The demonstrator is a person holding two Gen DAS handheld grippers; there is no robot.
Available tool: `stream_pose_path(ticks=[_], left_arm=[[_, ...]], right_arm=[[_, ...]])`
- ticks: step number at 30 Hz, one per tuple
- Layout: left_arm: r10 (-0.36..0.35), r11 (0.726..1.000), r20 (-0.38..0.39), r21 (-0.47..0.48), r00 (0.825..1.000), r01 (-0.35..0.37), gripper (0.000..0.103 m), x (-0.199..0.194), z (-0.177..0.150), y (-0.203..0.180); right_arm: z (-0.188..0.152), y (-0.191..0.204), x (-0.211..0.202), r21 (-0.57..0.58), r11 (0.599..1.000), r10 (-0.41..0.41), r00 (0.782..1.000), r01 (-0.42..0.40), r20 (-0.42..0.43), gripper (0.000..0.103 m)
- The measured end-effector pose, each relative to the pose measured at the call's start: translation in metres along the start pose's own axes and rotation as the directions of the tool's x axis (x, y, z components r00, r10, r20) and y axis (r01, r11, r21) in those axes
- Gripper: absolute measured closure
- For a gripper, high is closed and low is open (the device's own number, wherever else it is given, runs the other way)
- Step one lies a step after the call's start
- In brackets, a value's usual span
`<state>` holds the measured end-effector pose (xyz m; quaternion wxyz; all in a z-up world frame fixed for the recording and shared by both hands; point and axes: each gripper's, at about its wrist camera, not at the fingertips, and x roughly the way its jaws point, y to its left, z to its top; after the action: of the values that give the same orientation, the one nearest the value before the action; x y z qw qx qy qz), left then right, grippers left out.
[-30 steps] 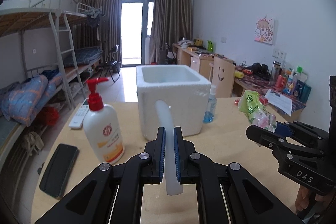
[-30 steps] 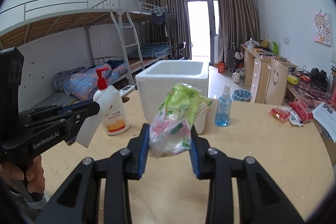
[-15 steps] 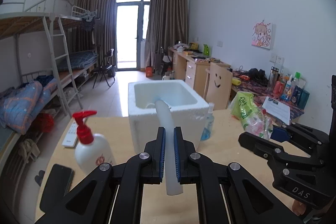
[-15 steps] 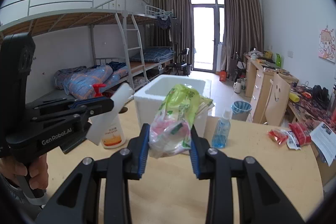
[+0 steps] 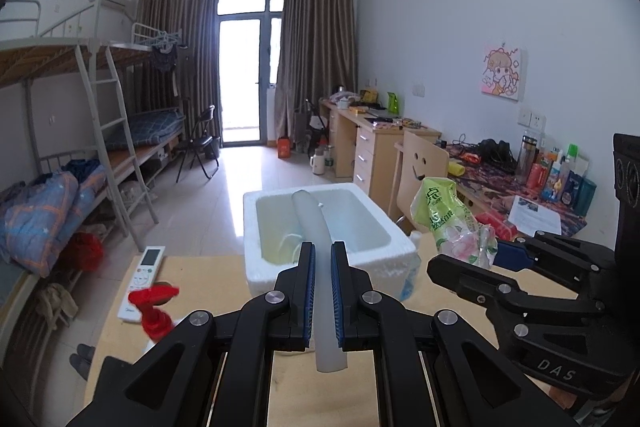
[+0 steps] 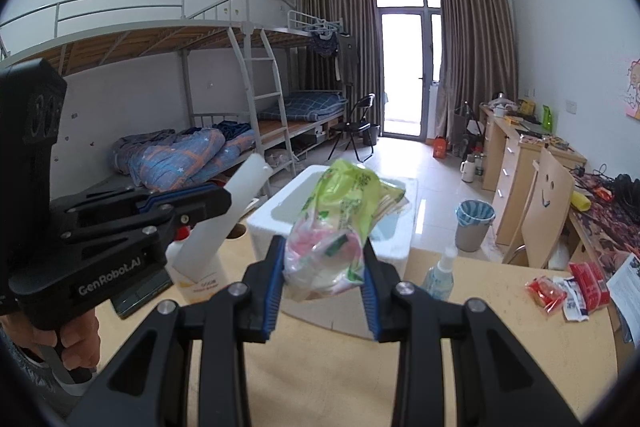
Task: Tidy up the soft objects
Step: 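Carry the foam tube and wipe pack in both grippers over the white foam box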
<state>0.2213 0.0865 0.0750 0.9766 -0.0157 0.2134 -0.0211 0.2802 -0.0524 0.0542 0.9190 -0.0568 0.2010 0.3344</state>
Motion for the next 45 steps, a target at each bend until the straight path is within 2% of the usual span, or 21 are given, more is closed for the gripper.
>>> stream_pose_path(ticks=[16, 21, 34, 37, 39, 45], left_arm=[[-0.001, 1.000, -0.011, -0.005, 1.000, 0.001, 0.094, 0.042, 0.024, 0.009], [0.005, 1.000, -0.022, -0.014, 1.000, -0.006, 0.094, 0.055, 0.032, 0.014], [0.016, 0.999, -0.055, -0.038, 0.998, -0.018, 0.094, 0.091, 0.034, 0.025], [-0.009, 0.999, -0.072, -0.045, 0.997, 0.006, 0.094, 0.102, 0.032, 0.027], [-0.051, 0.998, -0.082, -0.046, 0.995, 0.047, 0.094, 0.106, 0.031, 0.027], [-0.067, 0.997, -0.099, -0.039, 0.993, 0.063, 0.094, 0.111, 0.028, 0.023]], right_arm=[[0.023, -0.012, 0.039, 0.021, 0.999, 0.040, 0.999, -0.040, -0.009, 0.064], [0.029, -0.017, 0.046, 0.017, 0.999, 0.031, 0.999, -0.030, -0.010, 0.064], [0.027, -0.029, 0.063, 0.041, 0.998, 0.046, 0.999, -0.046, -0.018, 0.064], [0.026, -0.031, 0.065, 0.031, 0.999, 0.016, 0.999, -0.015, -0.028, 0.064], [0.027, -0.033, 0.064, 0.047, 0.999, 0.018, 0.999, -0.016, -0.028, 0.064], [0.031, -0.033, 0.061, 0.056, 0.998, 0.012, 1.000, -0.011, -0.025, 0.064]])
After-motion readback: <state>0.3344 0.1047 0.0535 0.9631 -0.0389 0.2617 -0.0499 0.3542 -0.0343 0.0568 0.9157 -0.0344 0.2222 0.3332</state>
